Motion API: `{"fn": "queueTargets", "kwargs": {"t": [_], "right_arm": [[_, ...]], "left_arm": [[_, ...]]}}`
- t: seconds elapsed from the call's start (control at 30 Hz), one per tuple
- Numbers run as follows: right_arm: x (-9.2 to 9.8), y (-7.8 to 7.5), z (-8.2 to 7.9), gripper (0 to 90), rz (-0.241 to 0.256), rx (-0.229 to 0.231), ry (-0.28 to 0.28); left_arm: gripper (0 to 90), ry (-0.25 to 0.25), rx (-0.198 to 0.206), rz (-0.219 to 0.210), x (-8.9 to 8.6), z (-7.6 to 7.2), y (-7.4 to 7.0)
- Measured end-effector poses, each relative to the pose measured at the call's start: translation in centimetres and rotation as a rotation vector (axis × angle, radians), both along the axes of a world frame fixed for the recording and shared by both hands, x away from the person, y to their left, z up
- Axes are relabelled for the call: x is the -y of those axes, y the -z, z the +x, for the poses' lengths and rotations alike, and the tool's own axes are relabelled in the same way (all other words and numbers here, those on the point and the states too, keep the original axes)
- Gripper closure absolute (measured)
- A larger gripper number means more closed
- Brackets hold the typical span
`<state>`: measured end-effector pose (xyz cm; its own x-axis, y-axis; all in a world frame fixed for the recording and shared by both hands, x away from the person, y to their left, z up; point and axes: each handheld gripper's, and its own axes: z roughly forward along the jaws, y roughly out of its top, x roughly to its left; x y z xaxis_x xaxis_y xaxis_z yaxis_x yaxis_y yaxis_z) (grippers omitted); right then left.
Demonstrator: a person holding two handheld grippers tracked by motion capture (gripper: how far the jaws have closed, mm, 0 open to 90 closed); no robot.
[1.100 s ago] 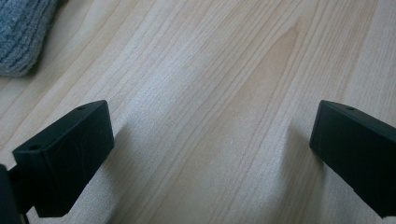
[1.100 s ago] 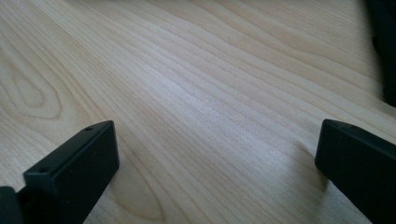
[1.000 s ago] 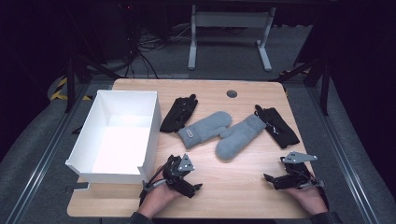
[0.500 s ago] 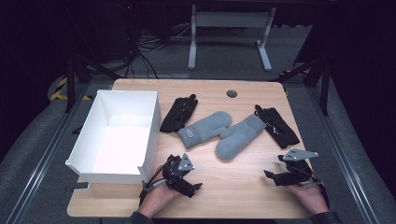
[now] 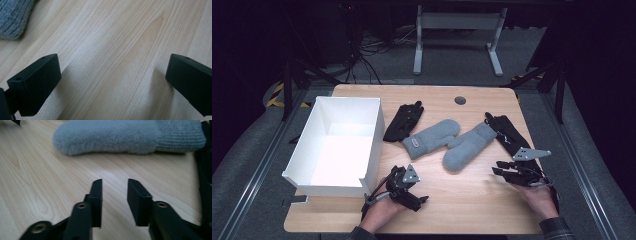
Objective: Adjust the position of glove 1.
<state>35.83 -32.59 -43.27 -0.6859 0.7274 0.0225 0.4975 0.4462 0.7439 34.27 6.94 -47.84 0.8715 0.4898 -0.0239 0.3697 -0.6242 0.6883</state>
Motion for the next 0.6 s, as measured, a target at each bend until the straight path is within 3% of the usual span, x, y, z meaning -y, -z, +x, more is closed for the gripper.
{"fn": "queueTargets", "kwargs": {"t": [0.17,0.6], "right_arm": [[-1.0,-0.7,1.3,89.1,-0.001,0.013,-0.024],[-3.7,-1.7,5.6,90.0,0.022,0.033,-0.052]], "left_arm": [[0.5,-0.002,-0.001,0.0,0.0,0.0,0.0],[0.4,-0.003,0.0,0.001,0.0,0.0,0.0]]}}
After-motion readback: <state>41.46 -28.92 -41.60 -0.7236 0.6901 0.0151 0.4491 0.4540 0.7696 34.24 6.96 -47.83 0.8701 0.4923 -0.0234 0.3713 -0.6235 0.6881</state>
